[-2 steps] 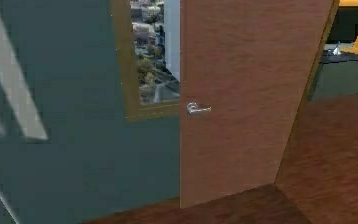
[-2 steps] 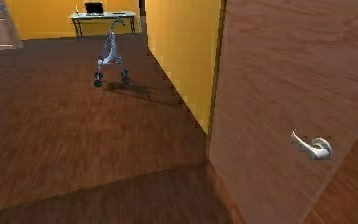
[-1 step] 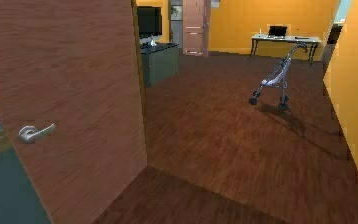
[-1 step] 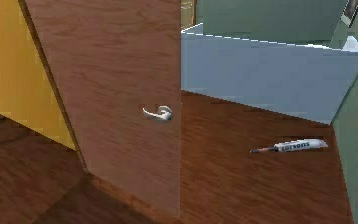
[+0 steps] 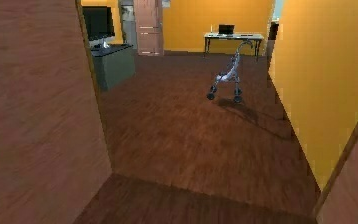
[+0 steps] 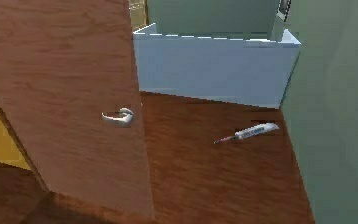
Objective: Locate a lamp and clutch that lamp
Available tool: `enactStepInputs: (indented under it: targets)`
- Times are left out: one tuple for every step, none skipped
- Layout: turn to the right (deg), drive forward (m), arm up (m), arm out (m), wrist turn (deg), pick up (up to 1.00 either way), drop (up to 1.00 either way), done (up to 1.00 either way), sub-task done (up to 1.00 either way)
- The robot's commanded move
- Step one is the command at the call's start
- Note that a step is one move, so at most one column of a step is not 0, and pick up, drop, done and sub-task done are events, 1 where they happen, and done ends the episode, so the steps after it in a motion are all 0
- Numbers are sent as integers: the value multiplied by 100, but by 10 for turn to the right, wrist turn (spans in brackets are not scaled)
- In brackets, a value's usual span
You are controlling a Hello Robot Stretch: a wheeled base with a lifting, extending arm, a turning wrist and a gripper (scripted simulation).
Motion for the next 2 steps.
enactStepInputs:
  targets:
    - [0,100,0,0,0,0,0,0,0]
    - [0,100,0,0,0,0,0,0,0]
